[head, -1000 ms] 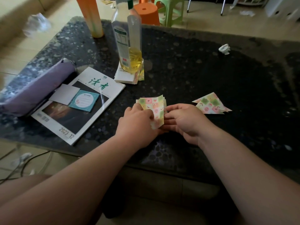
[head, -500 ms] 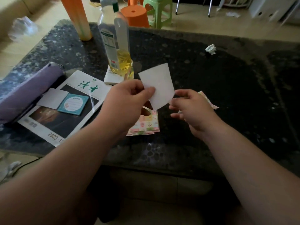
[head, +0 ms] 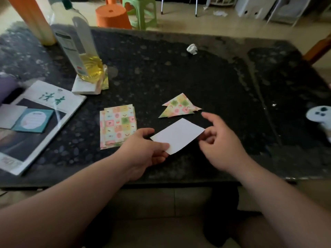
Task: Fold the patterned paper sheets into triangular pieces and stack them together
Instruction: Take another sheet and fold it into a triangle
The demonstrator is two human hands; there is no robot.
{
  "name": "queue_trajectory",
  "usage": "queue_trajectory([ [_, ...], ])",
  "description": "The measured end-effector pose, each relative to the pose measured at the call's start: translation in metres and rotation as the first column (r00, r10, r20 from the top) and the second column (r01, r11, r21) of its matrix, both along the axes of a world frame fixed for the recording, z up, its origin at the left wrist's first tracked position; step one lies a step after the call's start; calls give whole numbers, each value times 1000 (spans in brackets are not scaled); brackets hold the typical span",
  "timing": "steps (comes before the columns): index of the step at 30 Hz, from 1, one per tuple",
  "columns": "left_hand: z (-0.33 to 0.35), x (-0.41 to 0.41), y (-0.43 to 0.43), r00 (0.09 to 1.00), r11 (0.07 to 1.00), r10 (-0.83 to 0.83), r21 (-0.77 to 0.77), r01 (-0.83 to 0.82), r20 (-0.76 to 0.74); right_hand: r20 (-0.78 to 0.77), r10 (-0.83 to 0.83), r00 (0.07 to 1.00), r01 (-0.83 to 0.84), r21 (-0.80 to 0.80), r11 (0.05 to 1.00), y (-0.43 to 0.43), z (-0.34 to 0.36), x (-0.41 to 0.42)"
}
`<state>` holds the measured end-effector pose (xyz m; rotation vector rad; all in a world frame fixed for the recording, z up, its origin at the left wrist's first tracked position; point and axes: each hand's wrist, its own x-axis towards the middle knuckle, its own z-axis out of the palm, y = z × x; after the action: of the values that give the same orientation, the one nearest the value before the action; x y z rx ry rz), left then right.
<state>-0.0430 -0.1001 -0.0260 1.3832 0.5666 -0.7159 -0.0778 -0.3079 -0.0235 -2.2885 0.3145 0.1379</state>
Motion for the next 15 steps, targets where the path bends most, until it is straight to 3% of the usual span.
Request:
queue_trajectory([
  [4, -7, -7, -12, 1000, 999, -30, 15, 30, 4, 39, 188, 981, -159, -383, 910, -4, -13, -19],
  [10, -11, -9, -23, 998, 998, -43, 54, 40, 55, 252, 418, 873, -344, -289, 893, 3, -22, -23],
  [13, -11, -7, -23, 998, 998, -46, 34, 45, 38, 240, 447, 862, -375, -293, 880, 3, -27, -22],
  [15, -8, -4, -20, 990, 987, -122, 115, 113, 71, 212, 426, 879, -370, -257, 893, 1, -30, -20],
])
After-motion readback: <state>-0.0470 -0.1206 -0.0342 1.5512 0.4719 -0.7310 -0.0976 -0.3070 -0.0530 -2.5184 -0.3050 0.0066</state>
